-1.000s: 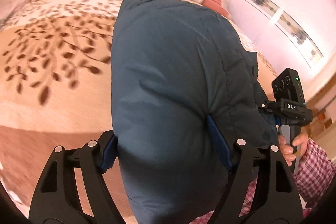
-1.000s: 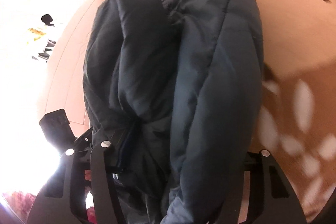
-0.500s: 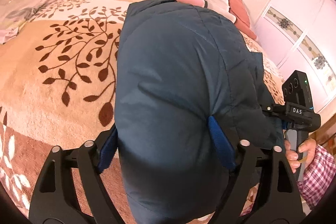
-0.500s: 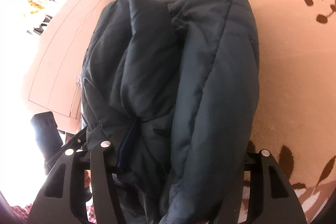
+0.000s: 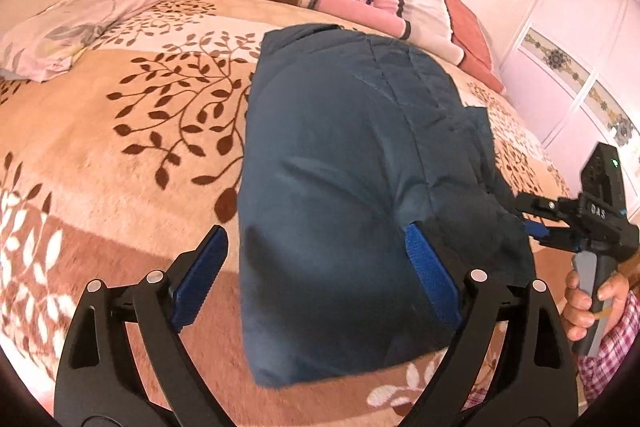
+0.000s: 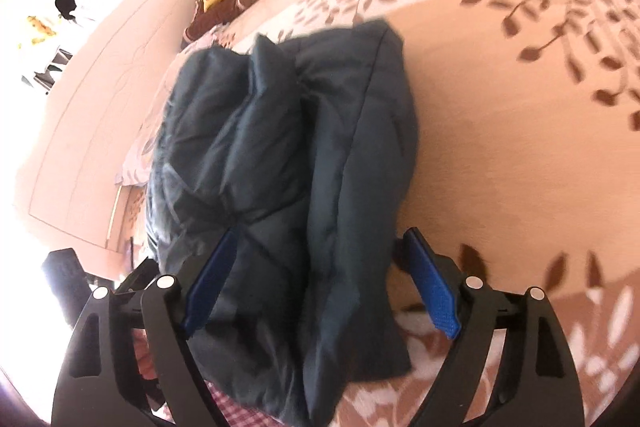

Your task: Fold large clothes

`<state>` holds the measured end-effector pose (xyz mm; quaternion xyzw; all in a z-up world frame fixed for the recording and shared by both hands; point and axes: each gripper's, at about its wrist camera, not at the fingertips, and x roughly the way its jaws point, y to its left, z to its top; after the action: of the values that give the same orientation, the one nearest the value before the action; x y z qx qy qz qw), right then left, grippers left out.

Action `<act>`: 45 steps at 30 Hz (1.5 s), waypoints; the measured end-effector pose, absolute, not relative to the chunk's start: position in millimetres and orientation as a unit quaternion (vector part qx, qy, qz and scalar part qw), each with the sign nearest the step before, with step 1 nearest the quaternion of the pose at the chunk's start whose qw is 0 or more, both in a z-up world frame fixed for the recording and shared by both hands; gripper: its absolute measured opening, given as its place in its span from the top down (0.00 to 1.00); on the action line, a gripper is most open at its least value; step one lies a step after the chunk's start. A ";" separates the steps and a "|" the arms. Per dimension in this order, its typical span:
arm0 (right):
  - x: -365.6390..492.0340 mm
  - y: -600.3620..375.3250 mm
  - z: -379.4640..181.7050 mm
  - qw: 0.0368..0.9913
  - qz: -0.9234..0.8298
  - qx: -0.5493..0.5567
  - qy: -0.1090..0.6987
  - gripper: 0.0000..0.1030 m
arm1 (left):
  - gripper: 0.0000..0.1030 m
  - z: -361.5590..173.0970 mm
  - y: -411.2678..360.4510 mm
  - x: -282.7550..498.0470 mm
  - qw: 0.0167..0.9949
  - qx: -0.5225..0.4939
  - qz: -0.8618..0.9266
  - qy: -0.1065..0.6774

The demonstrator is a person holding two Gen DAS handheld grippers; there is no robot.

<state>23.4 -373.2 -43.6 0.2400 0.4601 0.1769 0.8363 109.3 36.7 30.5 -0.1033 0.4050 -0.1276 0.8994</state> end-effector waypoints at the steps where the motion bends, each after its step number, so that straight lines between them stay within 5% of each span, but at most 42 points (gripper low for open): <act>1: 13.4 -373.4 -37.8 0.842 0.171 0.234 0.455 0.20 | 0.13 32.8 37.7 105.3 0.900 -0.104 -0.125 0.404; 13: -82.6 -308.2 0.0 0.908 0.098 0.058 0.404 0.20 | 0.13 59.9 28.1 43.9 0.911 -0.080 -0.103 0.390; 45: -131.9 -248.0 -62.9 0.864 0.105 0.018 0.493 0.20 | 0.13 29.7 -3.9 -17.4 0.879 -0.029 -0.038 0.474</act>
<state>-131.9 -248.0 -62.9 0.0177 0.4928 0.1049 0.8636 -17.4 -3.9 29.7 -0.0291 0.4745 -0.0381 0.8790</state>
